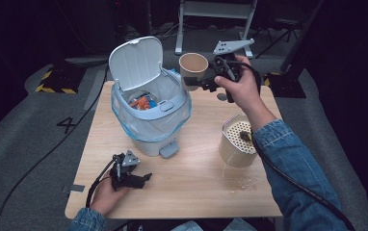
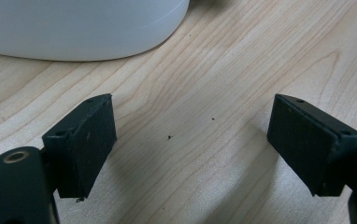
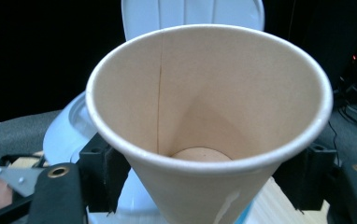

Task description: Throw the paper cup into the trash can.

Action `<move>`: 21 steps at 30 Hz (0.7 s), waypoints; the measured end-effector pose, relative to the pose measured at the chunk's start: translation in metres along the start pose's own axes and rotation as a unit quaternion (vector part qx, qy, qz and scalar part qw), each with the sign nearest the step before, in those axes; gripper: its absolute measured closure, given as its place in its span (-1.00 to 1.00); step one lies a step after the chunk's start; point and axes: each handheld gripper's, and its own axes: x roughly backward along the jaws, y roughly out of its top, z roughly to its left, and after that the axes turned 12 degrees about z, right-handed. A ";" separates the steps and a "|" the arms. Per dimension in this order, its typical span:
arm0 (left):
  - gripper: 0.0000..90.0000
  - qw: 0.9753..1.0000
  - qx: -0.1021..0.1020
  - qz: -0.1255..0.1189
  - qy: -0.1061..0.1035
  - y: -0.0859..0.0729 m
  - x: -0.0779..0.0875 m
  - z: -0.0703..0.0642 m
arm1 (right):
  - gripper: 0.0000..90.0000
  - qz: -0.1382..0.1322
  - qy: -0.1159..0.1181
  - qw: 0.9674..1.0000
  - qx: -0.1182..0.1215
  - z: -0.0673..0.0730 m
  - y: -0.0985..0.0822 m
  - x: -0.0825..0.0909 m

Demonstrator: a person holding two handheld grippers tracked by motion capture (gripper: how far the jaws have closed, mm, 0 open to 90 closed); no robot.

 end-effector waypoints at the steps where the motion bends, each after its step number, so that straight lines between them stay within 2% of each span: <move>1: -0.65 1.000 0.000 0.000 0.000 0.000 0.000 0.000 | -0.37 -0.004 0.001 1.000 0.003 0.001 0.002 -0.003; 9: -0.65 1.000 0.000 0.000 0.000 0.000 0.000 0.000 | -0.37 -0.011 0.011 1.000 0.011 0.009 0.016 -0.034; 21: -0.65 1.000 0.000 0.000 0.000 0.000 0.000 0.000 | -0.37 0.014 0.014 1.000 0.014 0.015 0.019 -0.069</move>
